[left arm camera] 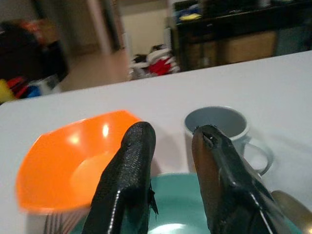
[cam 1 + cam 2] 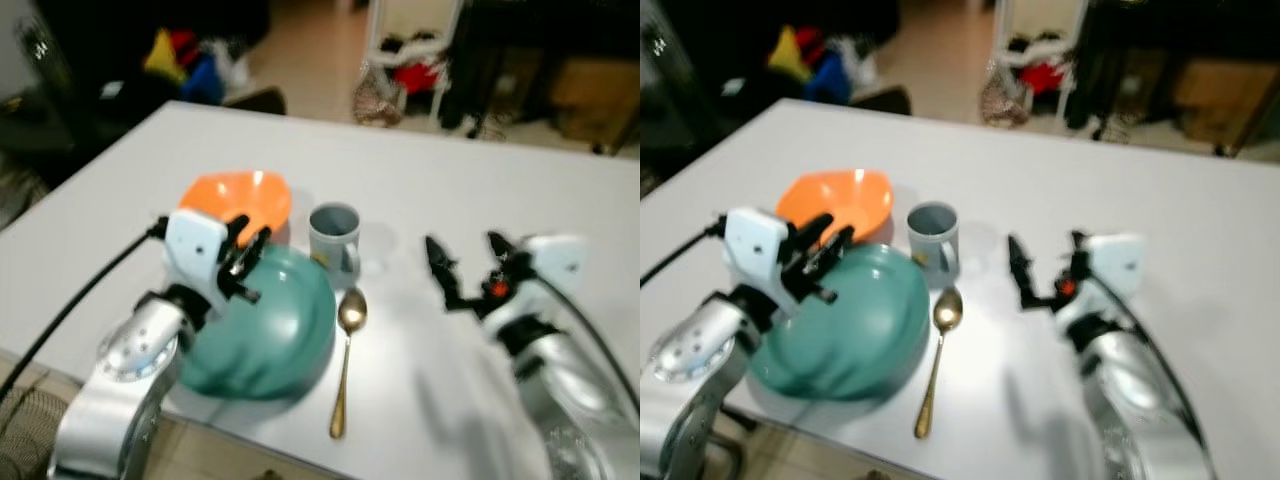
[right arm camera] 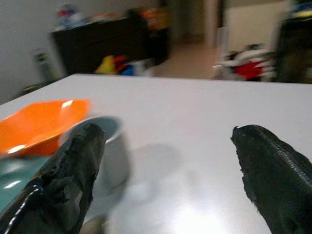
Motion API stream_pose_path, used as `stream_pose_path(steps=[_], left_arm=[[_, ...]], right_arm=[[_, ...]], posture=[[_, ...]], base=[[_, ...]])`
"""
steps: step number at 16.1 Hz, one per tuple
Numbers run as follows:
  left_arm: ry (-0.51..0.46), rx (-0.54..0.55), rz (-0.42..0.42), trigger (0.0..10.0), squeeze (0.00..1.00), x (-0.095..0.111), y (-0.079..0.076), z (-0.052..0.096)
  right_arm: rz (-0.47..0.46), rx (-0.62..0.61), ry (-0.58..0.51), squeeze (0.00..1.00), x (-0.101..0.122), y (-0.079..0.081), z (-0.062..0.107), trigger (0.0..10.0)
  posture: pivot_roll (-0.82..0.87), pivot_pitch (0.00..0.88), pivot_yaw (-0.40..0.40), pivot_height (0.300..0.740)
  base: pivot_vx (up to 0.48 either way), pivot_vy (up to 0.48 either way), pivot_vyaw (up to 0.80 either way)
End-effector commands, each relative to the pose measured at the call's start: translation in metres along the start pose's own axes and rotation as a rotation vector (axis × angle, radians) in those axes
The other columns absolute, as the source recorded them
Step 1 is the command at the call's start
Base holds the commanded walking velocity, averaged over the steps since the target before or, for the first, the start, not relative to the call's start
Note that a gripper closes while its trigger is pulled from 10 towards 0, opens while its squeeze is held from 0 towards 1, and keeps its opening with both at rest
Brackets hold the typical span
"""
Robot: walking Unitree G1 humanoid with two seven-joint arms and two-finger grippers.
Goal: Setting the table
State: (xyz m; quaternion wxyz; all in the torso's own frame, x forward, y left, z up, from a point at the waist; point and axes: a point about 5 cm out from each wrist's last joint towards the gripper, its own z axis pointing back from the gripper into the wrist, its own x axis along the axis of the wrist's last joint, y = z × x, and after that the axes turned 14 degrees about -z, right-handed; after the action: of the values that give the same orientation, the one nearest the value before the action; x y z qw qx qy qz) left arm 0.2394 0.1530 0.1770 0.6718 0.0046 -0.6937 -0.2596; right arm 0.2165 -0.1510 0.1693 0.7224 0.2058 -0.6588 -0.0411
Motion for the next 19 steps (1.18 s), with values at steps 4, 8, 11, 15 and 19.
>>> stream_pose_path(steps=[4,8,11,15,19], left_arm=[[0.007,0.030,0.007,10.0,0.00,0.002,-0.001,0.001],[0.021,0.053,0.011,10.0,0.00,0.000,0.001,0.002],[0.019,0.066,0.015,10.0,0.00,0.002,-0.001,-0.003],[0.024,0.082,-0.002,10.0,0.00,0.002,0.001,-0.004],[0.023,0.085,-0.007,10.0,0.00,0.002,0.002,-0.007]], right_arm=[[0.027,0.023,0.014,1.00,0.001,0.001,0.005,10.0],[0.035,0.058,0.044,1.00,-0.002,0.004,0.006,10.0],[0.045,0.053,0.028,1.00,0.001,0.002,0.004,10.0],[0.023,0.073,0.019,1.00,0.002,0.005,-0.004,10.0],[-0.016,0.030,0.009,1.00,0.001,0.001,-0.007,10.0]], posture=[[0.07,0.000,0.078,0.740],[0.06,0.000,0.068,0.740],[0.06,0.000,0.072,0.740],[0.08,0.000,0.061,0.740],[0.08,0.000,0.062,0.740]], base=[[0.000,0.000,0.80],[0.000,0.000,0.80],[0.000,0.000,0.80],[0.000,0.000,0.80],[0.000,0.216,0.60]])
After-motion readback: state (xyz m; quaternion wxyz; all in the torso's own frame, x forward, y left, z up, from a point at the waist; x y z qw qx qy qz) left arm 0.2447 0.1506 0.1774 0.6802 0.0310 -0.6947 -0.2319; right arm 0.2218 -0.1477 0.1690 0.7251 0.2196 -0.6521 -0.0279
